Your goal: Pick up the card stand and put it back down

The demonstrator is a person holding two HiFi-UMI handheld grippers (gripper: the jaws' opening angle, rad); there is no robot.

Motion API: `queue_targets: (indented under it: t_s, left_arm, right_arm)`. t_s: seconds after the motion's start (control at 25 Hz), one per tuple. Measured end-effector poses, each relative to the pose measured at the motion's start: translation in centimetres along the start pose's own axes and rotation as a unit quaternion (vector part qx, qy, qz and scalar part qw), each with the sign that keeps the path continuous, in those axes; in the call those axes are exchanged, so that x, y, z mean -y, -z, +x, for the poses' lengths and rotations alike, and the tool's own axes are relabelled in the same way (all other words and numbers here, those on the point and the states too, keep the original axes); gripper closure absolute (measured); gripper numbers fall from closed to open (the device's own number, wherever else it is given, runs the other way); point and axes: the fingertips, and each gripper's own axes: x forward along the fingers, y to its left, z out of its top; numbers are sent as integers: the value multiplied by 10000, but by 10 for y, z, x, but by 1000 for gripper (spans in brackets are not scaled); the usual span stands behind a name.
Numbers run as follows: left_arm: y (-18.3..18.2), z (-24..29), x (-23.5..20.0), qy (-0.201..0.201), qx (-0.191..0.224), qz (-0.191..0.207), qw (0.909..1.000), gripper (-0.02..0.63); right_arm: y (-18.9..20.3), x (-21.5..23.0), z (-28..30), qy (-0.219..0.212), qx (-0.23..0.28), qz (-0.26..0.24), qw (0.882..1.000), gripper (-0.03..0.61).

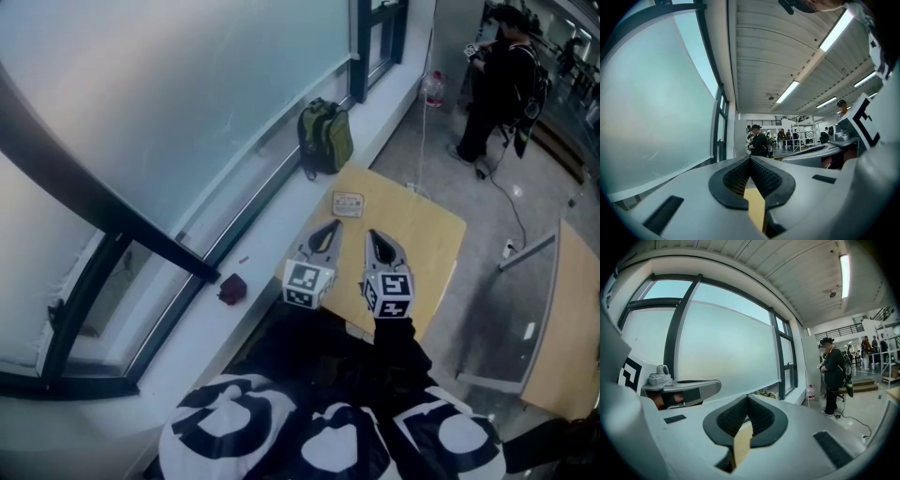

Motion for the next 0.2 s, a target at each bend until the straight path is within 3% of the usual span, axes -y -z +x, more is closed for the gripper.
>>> queue_targets:
  t_s: [0.2]
  left_arm:
    - [-5,2,9,69,75,78,9999,606]
  right_arm:
    - [-4,8,-4,97,50,-21,9999,565]
